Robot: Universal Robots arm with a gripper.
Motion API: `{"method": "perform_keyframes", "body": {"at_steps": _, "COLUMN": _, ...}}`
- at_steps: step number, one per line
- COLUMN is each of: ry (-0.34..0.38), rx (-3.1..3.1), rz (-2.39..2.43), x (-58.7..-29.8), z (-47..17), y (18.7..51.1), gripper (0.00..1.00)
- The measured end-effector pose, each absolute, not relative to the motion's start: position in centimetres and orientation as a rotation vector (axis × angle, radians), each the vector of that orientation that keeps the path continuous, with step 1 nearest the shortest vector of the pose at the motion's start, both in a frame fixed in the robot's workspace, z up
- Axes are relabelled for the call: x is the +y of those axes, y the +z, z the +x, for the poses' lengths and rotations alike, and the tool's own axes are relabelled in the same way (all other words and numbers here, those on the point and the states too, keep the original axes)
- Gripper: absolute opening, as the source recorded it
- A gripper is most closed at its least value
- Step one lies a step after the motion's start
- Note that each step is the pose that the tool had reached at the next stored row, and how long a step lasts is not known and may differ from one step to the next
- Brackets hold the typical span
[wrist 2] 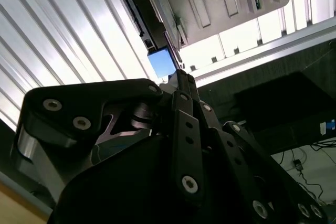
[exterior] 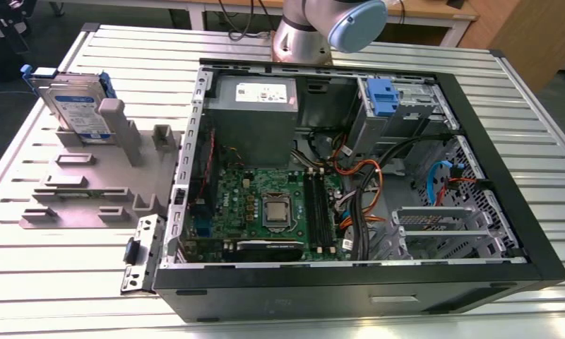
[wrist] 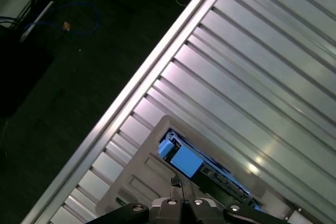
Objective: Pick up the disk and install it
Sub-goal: 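Pick up the disk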
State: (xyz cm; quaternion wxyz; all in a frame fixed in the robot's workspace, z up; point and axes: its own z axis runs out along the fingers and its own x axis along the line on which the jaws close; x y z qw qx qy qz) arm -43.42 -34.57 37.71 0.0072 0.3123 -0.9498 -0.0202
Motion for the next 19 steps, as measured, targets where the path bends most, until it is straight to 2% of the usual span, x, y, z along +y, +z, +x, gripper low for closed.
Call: {"method": "perform_keyframes", "body": {"at_steps": 19, "ry": -0.063, "rx": -2.955, "rz": 1.019, "x": -34.57, "z": -43.42, "y": 37.71, "gripper": 0.11}}
